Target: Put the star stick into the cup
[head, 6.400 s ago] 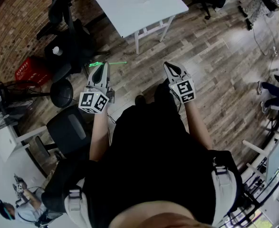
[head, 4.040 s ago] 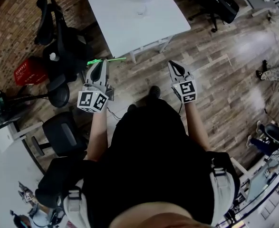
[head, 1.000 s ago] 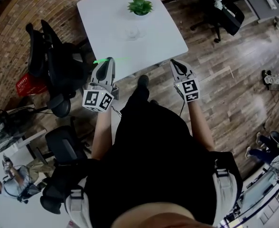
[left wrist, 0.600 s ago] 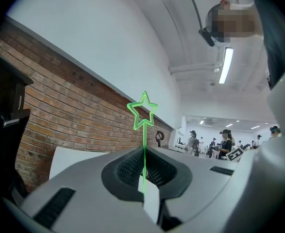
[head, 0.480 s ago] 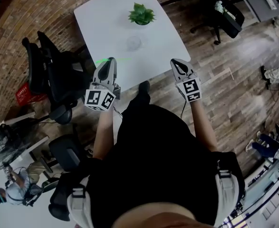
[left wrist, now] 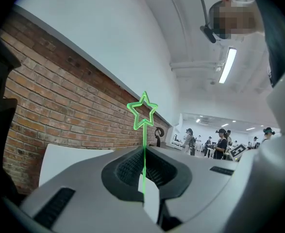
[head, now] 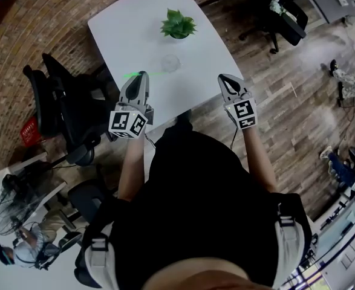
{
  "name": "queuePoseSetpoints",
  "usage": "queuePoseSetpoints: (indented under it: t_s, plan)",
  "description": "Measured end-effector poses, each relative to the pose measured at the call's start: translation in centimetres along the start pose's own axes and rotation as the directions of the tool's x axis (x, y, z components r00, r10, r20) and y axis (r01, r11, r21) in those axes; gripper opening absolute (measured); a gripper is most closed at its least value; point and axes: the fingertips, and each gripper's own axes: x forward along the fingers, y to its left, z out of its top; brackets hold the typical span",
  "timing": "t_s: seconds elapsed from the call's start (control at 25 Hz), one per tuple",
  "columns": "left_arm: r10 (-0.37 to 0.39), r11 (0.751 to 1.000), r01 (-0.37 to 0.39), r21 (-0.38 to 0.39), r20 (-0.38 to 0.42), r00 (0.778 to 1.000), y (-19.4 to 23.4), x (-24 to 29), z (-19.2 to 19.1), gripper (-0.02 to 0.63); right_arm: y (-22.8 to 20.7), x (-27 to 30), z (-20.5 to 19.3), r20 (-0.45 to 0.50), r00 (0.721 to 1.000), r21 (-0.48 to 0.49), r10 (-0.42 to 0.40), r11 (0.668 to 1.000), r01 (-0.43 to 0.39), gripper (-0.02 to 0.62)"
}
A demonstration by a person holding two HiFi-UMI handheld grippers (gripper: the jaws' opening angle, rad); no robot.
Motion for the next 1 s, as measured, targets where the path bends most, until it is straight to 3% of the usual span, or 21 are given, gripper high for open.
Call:
queuePoseSetpoints:
  t_s: [0.4,1.0]
  plan:
    - [-0.043,0.999,0.043,-0.003,-0.043,0.998,2.7,3.4,-1.0,0.023,-0.5,2.8,0.5,-0.015,0.999,0.029,-0.033,0.999,0.034,-0.002]
    - [-0.096,0.995,0.091,-0.048,-0.112,0.989,5.3,6.8,-5.3,0.023,0.1,5.1,0.6,-0.056,0.996,0.037,-0.074,0.996,0.076,-0.002]
